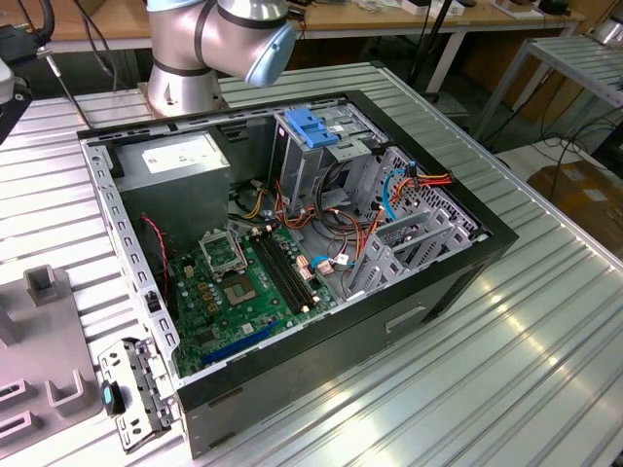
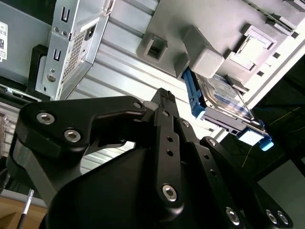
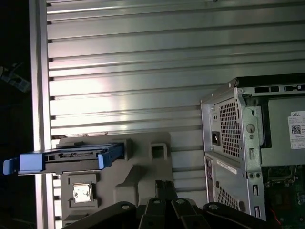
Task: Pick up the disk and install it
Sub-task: 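Reach for the disk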
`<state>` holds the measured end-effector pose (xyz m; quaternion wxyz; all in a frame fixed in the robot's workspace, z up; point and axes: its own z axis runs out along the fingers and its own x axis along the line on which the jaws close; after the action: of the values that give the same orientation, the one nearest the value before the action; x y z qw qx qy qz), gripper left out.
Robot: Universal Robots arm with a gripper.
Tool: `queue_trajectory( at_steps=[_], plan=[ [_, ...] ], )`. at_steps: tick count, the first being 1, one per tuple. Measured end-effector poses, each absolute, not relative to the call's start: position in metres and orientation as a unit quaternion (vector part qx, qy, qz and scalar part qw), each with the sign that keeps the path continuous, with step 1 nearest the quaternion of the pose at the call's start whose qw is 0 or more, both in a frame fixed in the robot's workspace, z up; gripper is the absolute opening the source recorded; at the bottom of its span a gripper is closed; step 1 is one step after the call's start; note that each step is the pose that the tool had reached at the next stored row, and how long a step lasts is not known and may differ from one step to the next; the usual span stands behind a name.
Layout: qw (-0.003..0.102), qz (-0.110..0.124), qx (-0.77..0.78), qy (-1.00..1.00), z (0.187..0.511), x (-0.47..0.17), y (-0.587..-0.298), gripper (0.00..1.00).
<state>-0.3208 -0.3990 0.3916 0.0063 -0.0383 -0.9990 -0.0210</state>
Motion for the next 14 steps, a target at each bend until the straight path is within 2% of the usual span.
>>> queue_trajectory(
  at_steps=[14],
  plan=[
    [0.006,-0.021,-0.038,-0.999,0.392,-0.339,-0.399,0.11]
  ],
)
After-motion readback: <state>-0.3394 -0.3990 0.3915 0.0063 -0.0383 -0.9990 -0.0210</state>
